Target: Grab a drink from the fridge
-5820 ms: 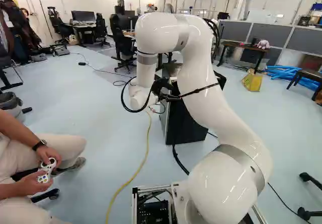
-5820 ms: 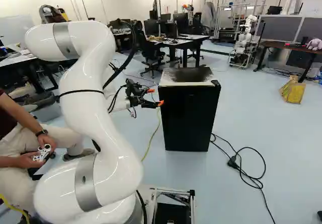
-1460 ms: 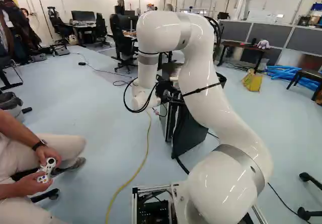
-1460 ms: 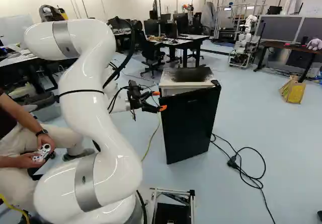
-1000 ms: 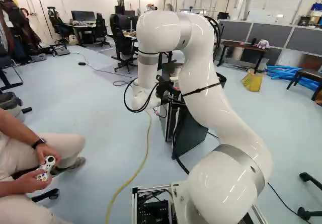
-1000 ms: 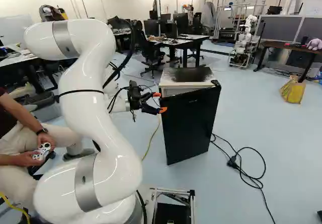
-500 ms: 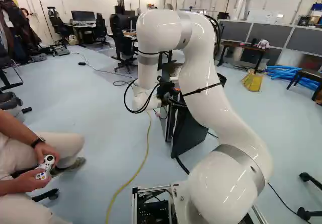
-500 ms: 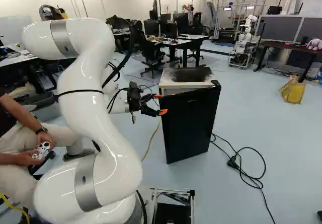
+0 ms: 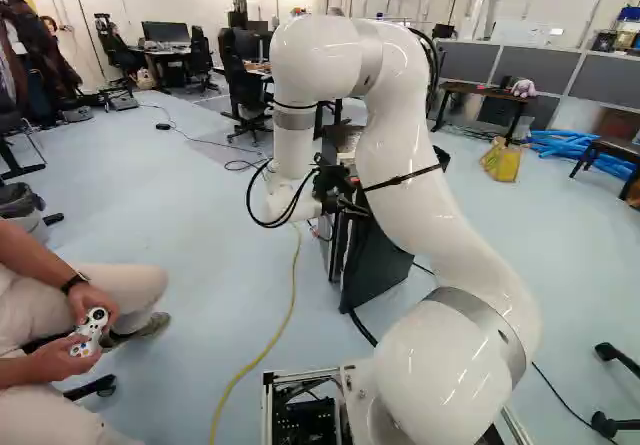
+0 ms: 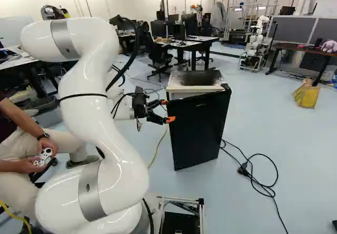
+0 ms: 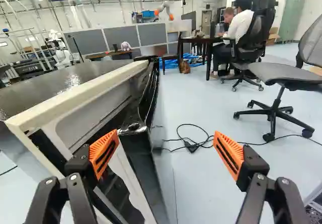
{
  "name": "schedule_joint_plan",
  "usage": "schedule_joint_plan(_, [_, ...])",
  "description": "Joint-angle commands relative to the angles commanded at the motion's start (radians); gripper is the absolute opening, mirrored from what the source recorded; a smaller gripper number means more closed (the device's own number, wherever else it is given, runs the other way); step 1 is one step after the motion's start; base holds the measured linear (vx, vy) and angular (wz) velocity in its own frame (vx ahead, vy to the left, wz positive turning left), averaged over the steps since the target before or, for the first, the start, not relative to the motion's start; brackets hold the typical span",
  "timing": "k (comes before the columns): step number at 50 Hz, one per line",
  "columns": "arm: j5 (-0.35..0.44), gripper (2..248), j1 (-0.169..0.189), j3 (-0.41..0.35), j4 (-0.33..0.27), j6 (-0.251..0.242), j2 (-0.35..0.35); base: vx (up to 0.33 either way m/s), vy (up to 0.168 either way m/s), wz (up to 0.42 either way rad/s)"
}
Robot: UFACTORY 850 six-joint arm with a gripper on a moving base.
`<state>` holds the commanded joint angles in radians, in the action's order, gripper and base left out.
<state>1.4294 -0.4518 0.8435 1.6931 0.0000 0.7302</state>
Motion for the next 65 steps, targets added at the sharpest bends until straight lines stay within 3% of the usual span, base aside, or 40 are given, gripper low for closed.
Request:
schedule_joint_plan(38, [0.058, 247, -0.013, -0.052, 0.117, 0.0, -0.016, 0.0, 0.0, 0.0])
schedule_joint_plan(65, [0.088, 247, 0.011, -0.082, 0.206, 0.0, -0.024, 0.0, 0.0, 0.0])
